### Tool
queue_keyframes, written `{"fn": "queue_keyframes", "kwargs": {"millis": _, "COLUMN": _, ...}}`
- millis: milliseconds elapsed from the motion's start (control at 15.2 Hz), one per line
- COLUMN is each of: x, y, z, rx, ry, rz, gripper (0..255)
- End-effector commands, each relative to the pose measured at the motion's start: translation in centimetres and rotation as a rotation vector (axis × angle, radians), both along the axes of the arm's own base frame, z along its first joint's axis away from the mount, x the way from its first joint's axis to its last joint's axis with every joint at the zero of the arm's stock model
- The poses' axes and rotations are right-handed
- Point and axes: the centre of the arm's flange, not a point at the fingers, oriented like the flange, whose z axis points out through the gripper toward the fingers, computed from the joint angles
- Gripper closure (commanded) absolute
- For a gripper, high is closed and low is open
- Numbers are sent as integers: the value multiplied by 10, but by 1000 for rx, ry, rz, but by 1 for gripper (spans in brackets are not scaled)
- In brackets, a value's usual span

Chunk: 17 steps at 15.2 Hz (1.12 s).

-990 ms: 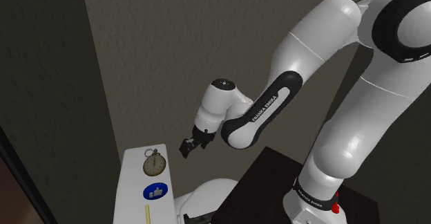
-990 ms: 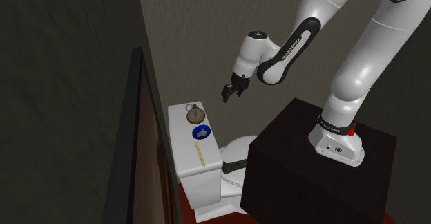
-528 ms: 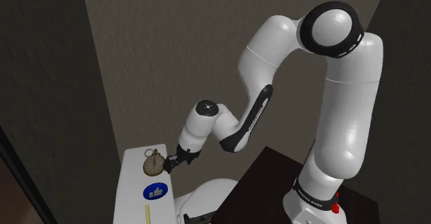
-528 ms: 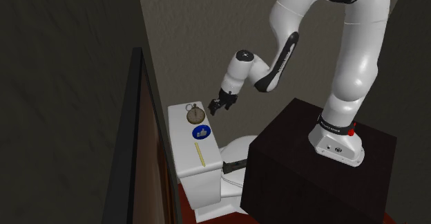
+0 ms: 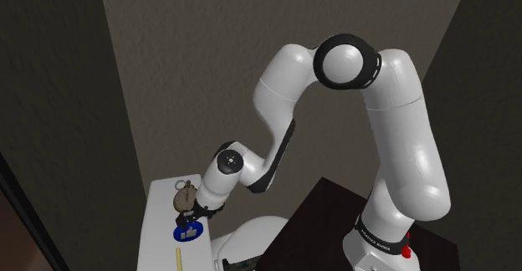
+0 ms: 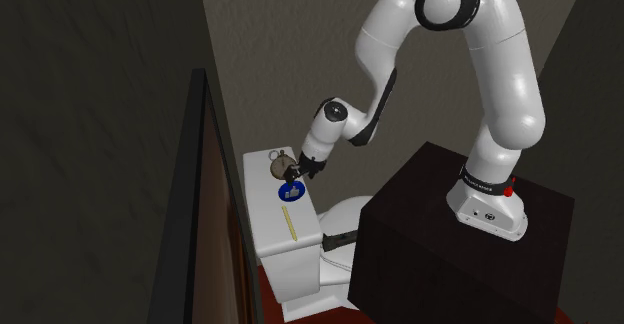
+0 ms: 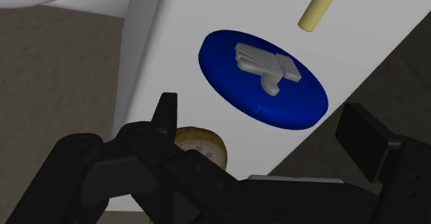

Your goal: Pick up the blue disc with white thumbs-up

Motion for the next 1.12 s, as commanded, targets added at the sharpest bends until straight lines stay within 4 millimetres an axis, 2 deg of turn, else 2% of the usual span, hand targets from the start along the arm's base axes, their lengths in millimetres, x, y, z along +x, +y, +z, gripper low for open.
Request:
{"fn": "queue_keyframes", "kwargs": {"millis": 0, "x": 2, "y": 2, "z": -12, "rx": 2, "ry": -3, "rz": -3, "gripper": 0}}
{"fn": "queue_keyframes", "kwargs": {"millis": 330, "x": 2, "y": 2, "z": -38, "rx": 2, "ry": -3, "rz": -3, "gripper": 0}}
{"fn": "queue_keyframes", "kwargs": {"millis": 462, "x": 2, "y": 2, "z": -41, "rx": 2, "ry": -3, "rz": -3, "gripper": 0}}
{"fn": "queue_keyframes", "kwargs": {"millis": 528, "x": 2, "y": 2, "z": -42, "rx": 2, "ry": -3, "rz": -3, "gripper": 255}}
{"fn": "queue_keyframes", "kwargs": {"millis": 1056, "x": 2, "y": 2, "z": -42, "rx": 2, "ry": -3, "rz": -3, "gripper": 255}}
